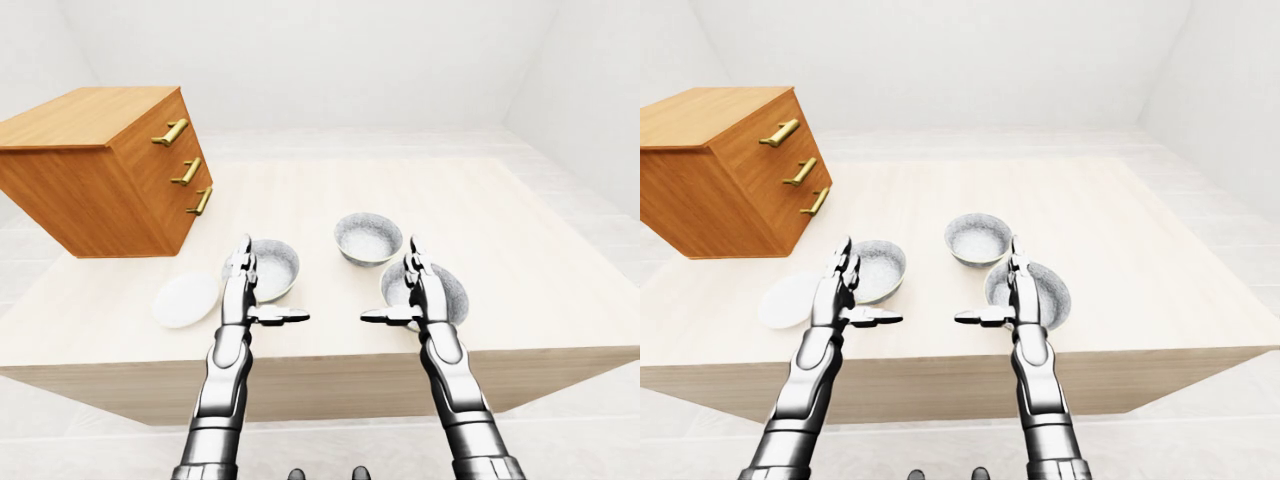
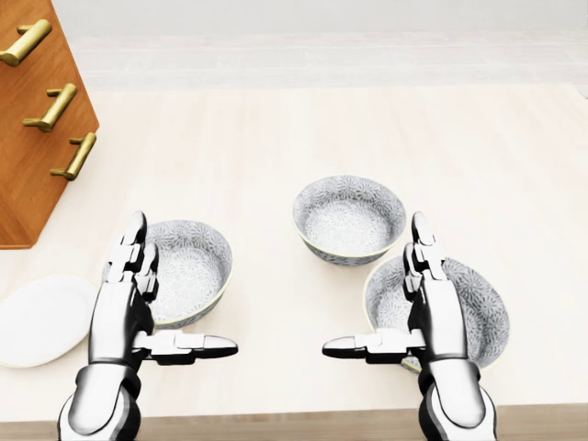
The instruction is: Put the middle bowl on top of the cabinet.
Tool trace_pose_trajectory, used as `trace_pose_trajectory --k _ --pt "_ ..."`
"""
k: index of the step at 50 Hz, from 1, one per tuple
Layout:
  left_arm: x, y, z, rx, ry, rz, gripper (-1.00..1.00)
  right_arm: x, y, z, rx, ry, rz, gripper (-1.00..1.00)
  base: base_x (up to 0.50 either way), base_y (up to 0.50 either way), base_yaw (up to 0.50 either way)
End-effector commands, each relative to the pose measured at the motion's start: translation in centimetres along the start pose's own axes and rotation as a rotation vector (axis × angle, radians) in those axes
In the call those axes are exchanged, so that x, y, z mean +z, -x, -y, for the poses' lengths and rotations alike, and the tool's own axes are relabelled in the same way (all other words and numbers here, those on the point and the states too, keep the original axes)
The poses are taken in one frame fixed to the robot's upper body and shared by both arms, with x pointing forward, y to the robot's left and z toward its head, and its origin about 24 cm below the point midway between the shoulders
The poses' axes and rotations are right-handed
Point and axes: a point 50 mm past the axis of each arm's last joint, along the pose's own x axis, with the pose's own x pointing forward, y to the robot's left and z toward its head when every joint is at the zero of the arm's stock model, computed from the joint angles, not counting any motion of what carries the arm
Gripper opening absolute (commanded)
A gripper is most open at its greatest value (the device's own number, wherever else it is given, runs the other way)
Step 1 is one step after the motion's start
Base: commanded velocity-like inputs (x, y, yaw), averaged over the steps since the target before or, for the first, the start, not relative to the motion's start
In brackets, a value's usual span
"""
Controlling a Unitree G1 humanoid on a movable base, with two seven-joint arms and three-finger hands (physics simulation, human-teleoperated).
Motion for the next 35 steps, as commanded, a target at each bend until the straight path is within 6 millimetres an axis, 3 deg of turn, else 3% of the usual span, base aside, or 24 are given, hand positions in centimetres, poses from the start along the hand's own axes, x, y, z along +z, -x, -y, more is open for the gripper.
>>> trace_pose_trajectory --k 1,16,17,19,22,24,31,35 --pt "0.4 3.6 0.2 -0.031 -0.005 -0.004 1.00 -0.1 2.6 0.5 0.010 0.007 -0.039 1.00 0.00 0.00 0.00" --pt "0.3 4.0 0.6 -0.048 -0.080 0.021 1.00 -0.1 2.8 0.5 0.002 0.035 -0.025 1.00 0.00 0.00 0.00" --pt "0.2 4.1 0.7 -0.066 -0.068 0.012 1.00 1.7 3.1 0.4 0.014 0.011 0.088 1.00 0.00 0.00 0.00" --pt "0.5 4.1 0.7 -0.057 -0.075 0.028 1.00 2.9 3.4 0.5 0.019 -0.100 0.121 1.00 0.00 0.00 0.00" --pt "0.9 4.0 0.2 -0.028 -0.084 0.044 1.00 3.4 3.6 0.3 0.028 -0.082 0.136 1.00 0.00 0.00 0.00" --pt "0.5 3.5 -0.3 0.024 -0.155 0.018 1.00 4.3 3.9 0.3 0.023 -0.183 0.166 1.00 0.00 0.00 0.00" --pt "3.9 4.5 0.2 -0.010 -0.077 0.171 1.00 6.3 4.3 0.7 -0.007 -0.062 0.291 1.00 0.00 0.00 0.00" --pt "4.7 4.8 0.2 -0.047 -0.036 0.200 1.00 6.8 4.7 0.4 -0.010 0.030 0.311 1.00 0.00 0.00 0.00"
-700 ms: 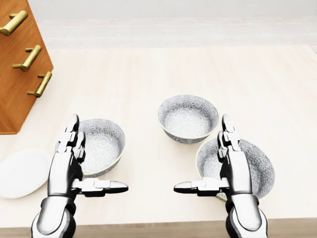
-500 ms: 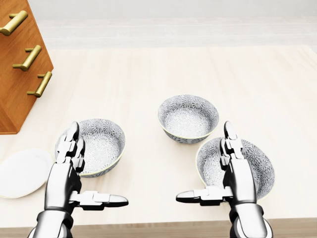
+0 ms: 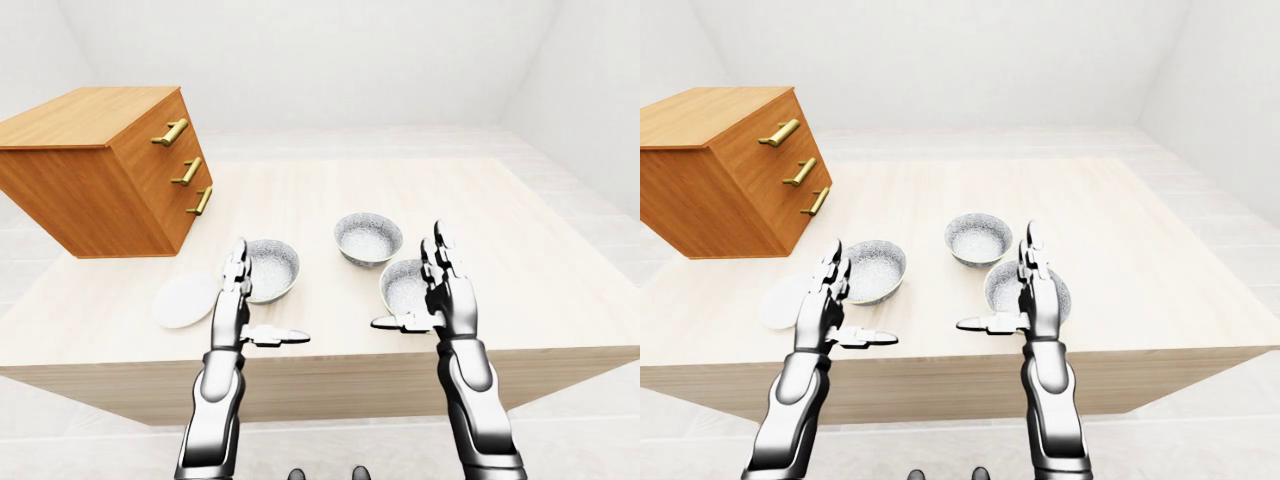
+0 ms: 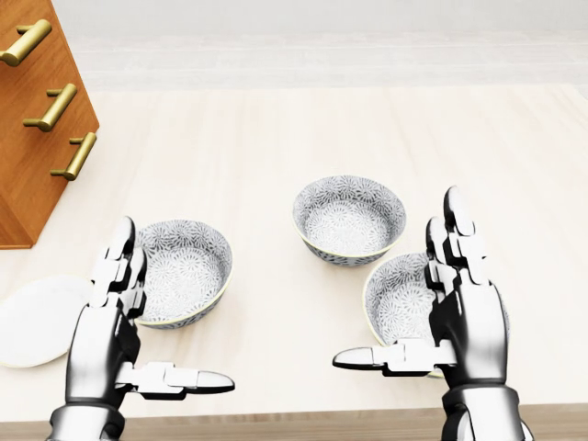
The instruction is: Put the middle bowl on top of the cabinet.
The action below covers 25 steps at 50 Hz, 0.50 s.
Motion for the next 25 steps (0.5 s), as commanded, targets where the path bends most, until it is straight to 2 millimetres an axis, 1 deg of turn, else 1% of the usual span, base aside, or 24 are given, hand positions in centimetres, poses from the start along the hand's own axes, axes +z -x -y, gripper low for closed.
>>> trace_pose_trajectory --k 1,3,4,5,6,7,8,9,11,14,17,19,20,22,25 --pt "3.0 0.8 -0.2 -0.021 0.021 0.139 1.00 2.3 0.5 -0.2 -0.002 0.079 0.092 1.00 0.00 0.00 0.00" --pt "3.2 1.0 -0.3 -0.015 -0.001 0.148 1.00 2.6 0.5 -0.1 -0.005 0.075 0.104 1.00 0.00 0.00 0.00" --pt "3.3 1.1 -0.2 -0.019 0.011 0.151 1.00 2.7 0.5 -0.1 -0.006 0.073 0.107 1.00 0.00 0.00 0.00" --pt "3.5 1.1 -0.6 0.012 0.049 0.161 1.00 2.8 0.6 0.0 -0.011 0.070 0.113 1.00 0.00 0.00 0.00" --pt "3.8 1.2 -0.8 0.020 0.047 0.176 1.00 2.9 0.6 0.1 -0.011 0.066 0.117 1.00 0.00 0.00 0.00" --pt "4.3 1.3 -1.0 0.034 0.040 0.196 1.00 3.2 0.8 0.0 -0.001 0.067 0.130 1.00 0.00 0.00 0.00" --pt "4.7 1.4 -1.1 0.042 0.043 0.212 1.00 3.4 0.9 -0.3 0.023 0.117 0.136 1.00 0.00 0.00 0.00" --pt "4.8 1.5 -1.2 0.052 0.027 0.217 1.00 3.8 1.1 -0.8 0.039 0.092 0.149 1.00 0.00 0.00 0.00" --pt "5.0 1.6 -1.3 0.068 0.012 0.223 1.00 3.7 1.3 -1.1 0.048 0.093 0.147 1.00 0.00 0.00 0.00" --pt "4.9 1.7 -1.2 0.064 0.007 0.217 1.00 4.9 1.6 -1.2 0.050 0.082 0.192 1.00 0.00 0.00 0.00" --pt "5.5 2.0 -1.3 0.068 0.007 0.243 1.00 4.7 1.6 -1.3 0.054 0.091 0.183 1.00 0.00 0.00 0.00" --pt "5.6 2.1 -1.8 0.127 -0.046 0.245 1.00 4.0 1.5 -1.2 0.061 0.111 0.158 1.00 0.00 0.00 0.00" --pt "5.8 2.1 -1.9 0.127 -0.031 0.253 1.00 3.9 1.5 -1.1 0.056 0.110 0.152 1.00 0.00 0.00 0.00" --pt "5.8 2.0 -2.0 0.139 -0.044 0.253 1.00 4.6 1.6 -1.2 0.059 0.110 0.181 1.00 0.00 0.00 0.00" --pt "6.1 2.1 -2.3 0.157 -0.039 0.265 1.00 4.5 1.7 -1.3 0.059 0.126 0.174 1.00 0.00 0.00 0.00"
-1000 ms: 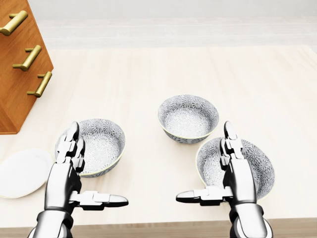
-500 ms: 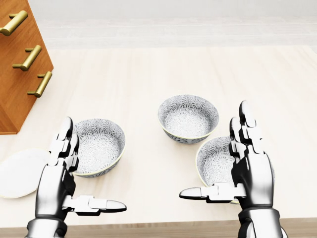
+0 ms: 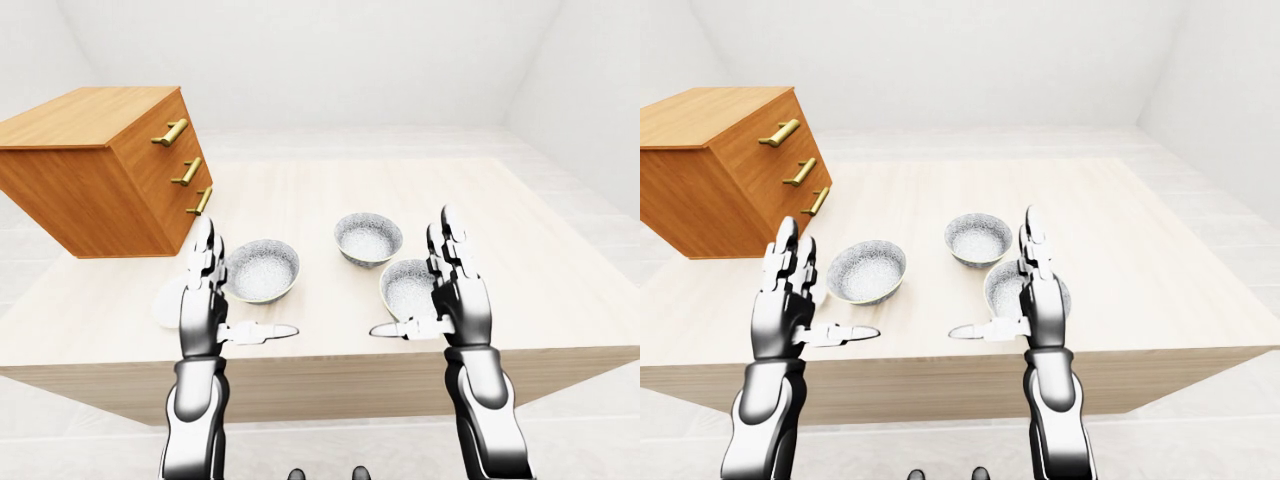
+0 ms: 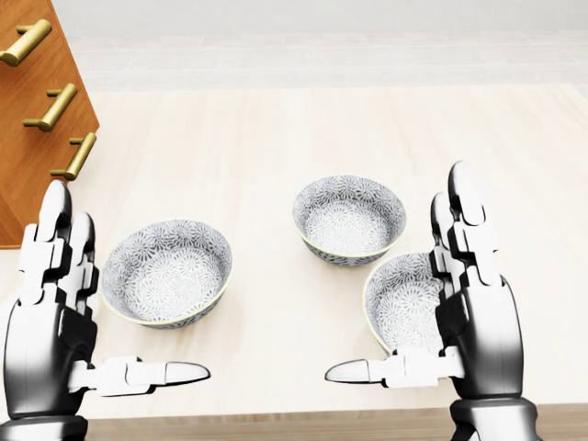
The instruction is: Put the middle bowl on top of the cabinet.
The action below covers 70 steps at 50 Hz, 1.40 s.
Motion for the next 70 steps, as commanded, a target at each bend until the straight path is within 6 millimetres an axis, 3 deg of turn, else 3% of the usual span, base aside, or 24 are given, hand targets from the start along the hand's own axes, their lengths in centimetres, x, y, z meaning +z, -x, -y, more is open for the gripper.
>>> trace_pose_trajectory --k 1,12,22,25,27,35,37,40,55,65,70 --pt "1.4 0.0 -1.3 0.100 -0.038 0.057 1.00 0.7 0.2 -0.2 0.015 0.049 0.024 1.00 0.00 0.00 0.00" --pt "2.6 0.0 -2.0 0.121 -0.019 0.113 1.00 1.6 0.3 -0.2 0.008 0.042 0.058 1.00 0.00 0.00 0.00" --pt "4.7 1.1 -1.6 0.095 -0.009 0.180 1.00 2.9 0.1 0.5 -0.012 0.058 0.120 1.00 0.00 0.00 0.00" --pt "5.2 1.3 -1.6 0.099 -0.029 0.199 1.00 4.3 0.2 0.7 -0.018 0.012 0.179 1.00 0.00 0.00 0.00" --pt "5.8 1.8 -1.3 0.075 0.008 0.217 1.00 3.4 0.1 0.9 -0.019 0.034 0.140 1.00 0.00 0.00 0.00" --pt "7.0 2.5 -1.1 0.061 0.001 0.252 1.00 4.9 0.3 1.0 -0.031 0.032 0.203 1.00 0.00 0.00 0.00" --pt "6.1 2.5 -0.6 0.042 -0.039 0.210 1.00 3.9 0.2 0.8 -0.022 0.047 0.162 1.00 0.00 0.00 0.00" --pt "6.4 2.8 -0.4 0.028 -0.048 0.217 1.00 5.1 0.3 1.1 -0.030 0.048 0.212 1.00 0.00 0.00 0.00" --pt "6.6 2.5 -1.2 0.090 -0.067 0.233 1.00 6.9 0.8 0.9 -0.035 0.041 0.273 1.00 0.00 0.00 0.00" --pt "6.5 2.7 -1.1 0.086 -0.081 0.225 1.00 7.4 0.9 1.0 -0.040 0.032 0.288 1.00 0.00 0.00 0.00" --pt "6.9 2.7 -0.5 0.020 0.006 0.240 1.00 6.9 0.8 1.1 -0.045 0.044 0.279 1.00 0.00 0.00 0.00"
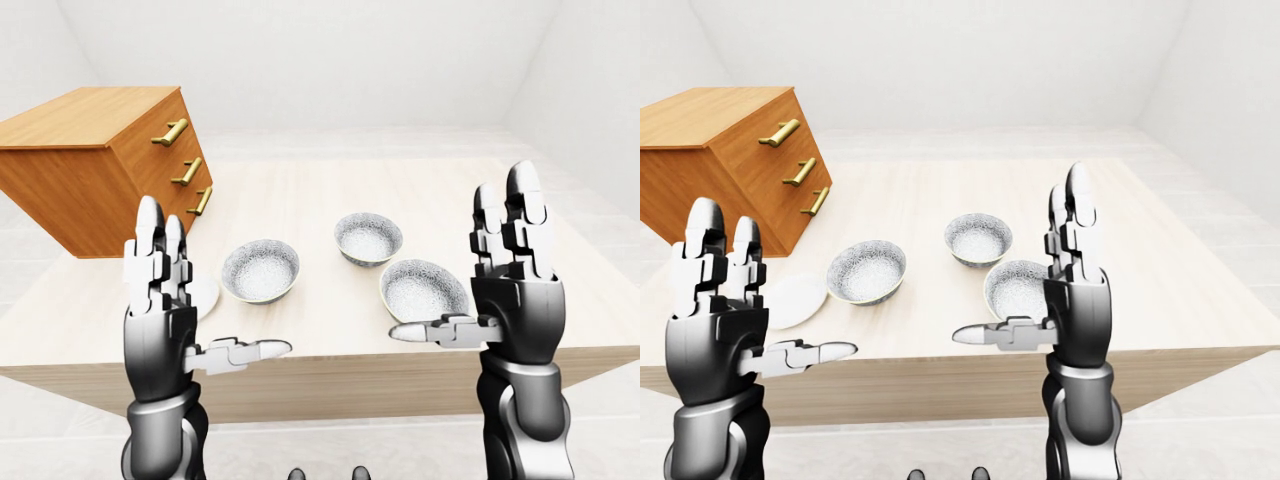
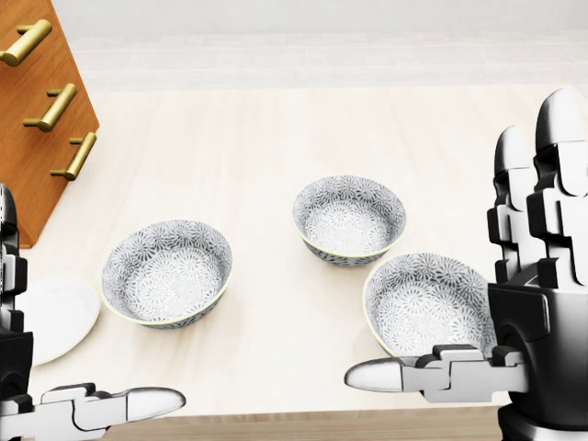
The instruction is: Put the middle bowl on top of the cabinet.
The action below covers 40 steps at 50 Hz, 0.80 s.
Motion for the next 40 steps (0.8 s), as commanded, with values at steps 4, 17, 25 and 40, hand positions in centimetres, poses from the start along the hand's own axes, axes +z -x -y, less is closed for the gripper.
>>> trace_pose_trajectory --k 4,17,25,40 --pt "0.55 -0.20 -0.30 0.012 0.043 0.030 1.00 0.35 -0.01 0.19 -0.008 -0.001 0.008 1.00 0.00 0.00 0.00" --pt "0.47 0.12 -0.03 0.009 -0.008 0.014 1.00 0.85 -0.14 0.25 -0.008 0.009 0.019 1.00 0.01 0.05 0.00" --pt "0.14 0.14 -0.04 0.010 -0.011 0.000 1.00 0.51 0.00 0.12 -0.001 0.022 0.019 1.00 0.12 0.42 0.00" --pt "0.26 -0.06 -0.50 0.051 -0.013 0.013 1.00 0.79 0.01 0.08 0.002 0.029 0.035 1.00 0.20 0.46 0.00"
